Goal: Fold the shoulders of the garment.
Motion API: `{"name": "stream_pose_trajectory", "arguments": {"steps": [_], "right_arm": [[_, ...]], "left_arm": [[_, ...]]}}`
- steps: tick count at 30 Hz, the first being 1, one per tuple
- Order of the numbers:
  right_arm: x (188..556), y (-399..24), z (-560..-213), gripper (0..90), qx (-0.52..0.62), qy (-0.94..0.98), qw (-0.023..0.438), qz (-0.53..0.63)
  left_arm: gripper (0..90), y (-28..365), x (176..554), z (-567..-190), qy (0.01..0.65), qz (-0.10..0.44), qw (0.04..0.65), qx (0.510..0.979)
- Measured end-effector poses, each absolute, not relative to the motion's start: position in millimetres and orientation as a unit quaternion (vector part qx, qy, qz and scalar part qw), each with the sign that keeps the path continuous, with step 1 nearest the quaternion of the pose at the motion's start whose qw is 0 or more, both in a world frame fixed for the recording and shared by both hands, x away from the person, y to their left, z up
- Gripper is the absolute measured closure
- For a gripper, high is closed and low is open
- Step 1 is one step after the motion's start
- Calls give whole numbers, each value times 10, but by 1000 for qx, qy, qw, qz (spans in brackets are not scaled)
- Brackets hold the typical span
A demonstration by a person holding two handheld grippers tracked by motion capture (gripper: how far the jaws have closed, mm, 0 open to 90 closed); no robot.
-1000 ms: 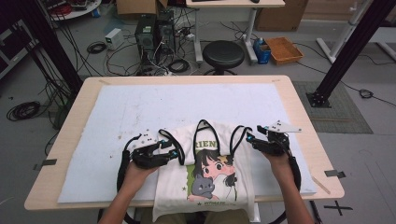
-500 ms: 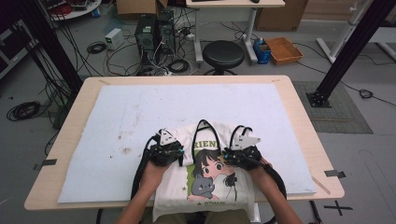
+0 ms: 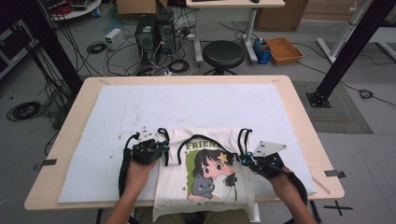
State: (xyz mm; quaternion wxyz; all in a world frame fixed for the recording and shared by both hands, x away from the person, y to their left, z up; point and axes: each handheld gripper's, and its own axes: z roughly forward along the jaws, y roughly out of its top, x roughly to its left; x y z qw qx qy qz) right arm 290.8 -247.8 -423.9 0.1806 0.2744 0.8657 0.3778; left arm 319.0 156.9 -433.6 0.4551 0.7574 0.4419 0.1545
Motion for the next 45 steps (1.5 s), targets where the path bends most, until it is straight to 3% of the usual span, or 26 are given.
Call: {"name": "stream_pose_trajectory", "arguments": {"steps": [2, 4, 6, 8, 13, 15, 17, 19, 26, 27, 28, 30, 31, 33, 36, 39, 42, 45], "right_arm": [[2886, -2516, -4229, 832, 283, 864, 159, 384], [2877, -2548, -4207, 673, 292, 851, 159, 407], [2914, -2573, -4185, 638, 313, 833, 167, 424], [2976, -2567, -4202, 627, 325, 827, 182, 421], [3059, -2393, -4379, 710, 307, 860, 161, 375], [3064, -2344, -4432, 751, 297, 873, 158, 353], [3060, -2338, -4440, 804, 294, 874, 155, 355], [3061, -2337, -4438, 836, 289, 876, 156, 354], [2988, -2373, -4345, 899, 272, 874, 140, 377], [2964, -2393, -4294, 899, 266, 871, 140, 388], [2952, -2406, -4265, 898, 265, 869, 143, 392], [2943, -2435, -4220, 864, 270, 864, 157, 395], [2945, -2438, -4219, 800, 272, 862, 157, 399], [2958, -2406, -4260, 690, 271, 861, 147, 404], [2981, -2318, -4378, 675, 267, 875, 141, 379], [3000, -2326, -4412, 859, 262, 888, 140, 352], [2996, -2390, -4361, 875, 256, 893, 113, 352], [3012, -2439, -4340, 676, 276, 876, 115, 379]], "left_arm": [[849, 1648, 3167, -4330, 443, 135, 481, 744], [744, 1718, 3159, -4316, 449, 111, 507, 727], [618, 1738, 3165, -4315, 454, 94, 512, 723], [582, 1708, 3152, -4347, 449, 91, 506, 731], [557, 1573, 3163, -4498, 456, 67, 466, 755], [584, 1547, 3154, -4528, 453, 66, 452, 766], [761, 1545, 3146, -4523, 447, 63, 451, 770], [844, 1549, 3146, -4515, 444, 53, 461, 766], [839, 1801, 3159, -4389, 405, -52, 546, 731], [790, 1819, 3165, -4387, 396, -68, 555, 728], [666, 1826, 3169, -4384, 394, -71, 560, 725], [471, 1845, 3167, -4380, 416, -25, 554, 720], [429, 1863, 3173, -4387, 429, -13, 554, 713], [428, 1884, 3161, -4395, 442, 32, 549, 709], [428, 1884, 3152, -4383, 451, 82, 537, 708], [429, 1873, 3190, -4362, 460, 105, 529, 705], [444, 1834, 3311, -4342, 477, 119, 514, 703], [445, 1754, 3500, -4356, 485, 142, 484, 715]]}}
